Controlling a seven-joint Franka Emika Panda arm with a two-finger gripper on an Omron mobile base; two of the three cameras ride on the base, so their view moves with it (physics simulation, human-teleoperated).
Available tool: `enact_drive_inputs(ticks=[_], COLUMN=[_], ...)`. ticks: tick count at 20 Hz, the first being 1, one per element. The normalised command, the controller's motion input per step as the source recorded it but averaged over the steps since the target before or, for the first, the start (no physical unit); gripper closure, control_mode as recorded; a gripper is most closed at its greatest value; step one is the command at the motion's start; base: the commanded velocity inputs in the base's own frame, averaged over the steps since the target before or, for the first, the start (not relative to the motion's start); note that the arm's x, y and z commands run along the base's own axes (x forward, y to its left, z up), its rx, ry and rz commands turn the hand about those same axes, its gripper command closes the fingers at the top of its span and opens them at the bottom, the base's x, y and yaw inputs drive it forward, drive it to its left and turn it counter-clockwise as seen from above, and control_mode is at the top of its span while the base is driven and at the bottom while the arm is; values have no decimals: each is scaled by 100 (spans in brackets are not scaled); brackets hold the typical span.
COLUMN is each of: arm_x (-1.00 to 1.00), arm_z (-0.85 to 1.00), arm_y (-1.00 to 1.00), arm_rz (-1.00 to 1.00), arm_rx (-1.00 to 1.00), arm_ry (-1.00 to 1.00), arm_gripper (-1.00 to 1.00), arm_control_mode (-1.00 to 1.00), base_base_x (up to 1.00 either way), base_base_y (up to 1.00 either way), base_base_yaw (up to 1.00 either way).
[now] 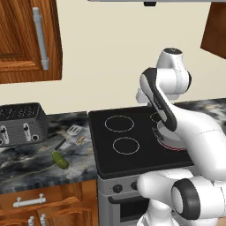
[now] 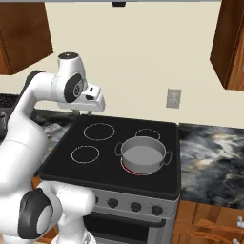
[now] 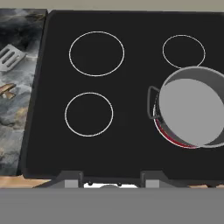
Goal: Put the cucumber and mushroom in the pot. Retrieve the spatula and lightly stir the vegetables in the pot.
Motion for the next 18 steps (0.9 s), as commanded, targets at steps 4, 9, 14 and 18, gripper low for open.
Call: enact_drive_inputs(ticks=[4,9,14,18], arm_x=[-3,-30,-21,-7], arm_z=[0,-2,-4,-57], arm_y=[30,83,95,77], arm_rz=[0,5,5,2], arm_rx=[0,-1,-3,0], arm_ry=[0,2,23,25], arm_gripper=[-100,-100,-100,-100], arm_control_mode=[-100,-100,-100,-100], base_base_x=[0,0,0,0], base_base_y=[0,0,0,0], base_base_yaw=[0,0,0,0])
